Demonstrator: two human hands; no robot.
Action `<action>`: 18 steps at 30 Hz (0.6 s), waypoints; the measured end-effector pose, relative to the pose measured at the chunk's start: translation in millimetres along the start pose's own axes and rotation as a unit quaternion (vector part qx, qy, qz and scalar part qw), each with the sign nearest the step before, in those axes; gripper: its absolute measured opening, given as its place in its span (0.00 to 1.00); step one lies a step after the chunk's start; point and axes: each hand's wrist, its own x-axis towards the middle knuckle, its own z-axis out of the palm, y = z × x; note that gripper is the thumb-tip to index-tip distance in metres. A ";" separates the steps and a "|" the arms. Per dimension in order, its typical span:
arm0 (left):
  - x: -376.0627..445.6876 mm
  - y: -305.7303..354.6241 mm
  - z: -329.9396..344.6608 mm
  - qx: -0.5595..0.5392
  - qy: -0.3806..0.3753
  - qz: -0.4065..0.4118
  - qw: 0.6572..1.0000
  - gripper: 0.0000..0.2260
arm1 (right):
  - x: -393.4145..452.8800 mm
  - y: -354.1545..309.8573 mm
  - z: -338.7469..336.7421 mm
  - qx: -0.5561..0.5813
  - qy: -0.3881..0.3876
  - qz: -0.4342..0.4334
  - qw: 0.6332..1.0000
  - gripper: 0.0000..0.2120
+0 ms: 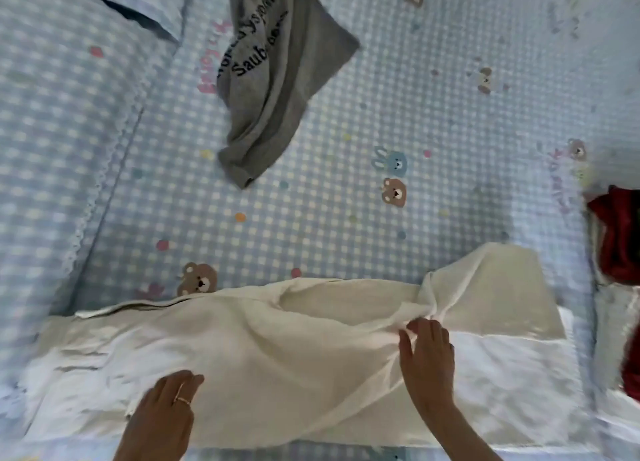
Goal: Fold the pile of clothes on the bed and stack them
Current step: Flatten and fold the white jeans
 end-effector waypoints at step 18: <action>201.8 216.8 60.6 -0.001 -0.138 0.036 0.990 0.13 | 121.5 154.5 20.1 0.200 0.070 0.492 0.844 0.38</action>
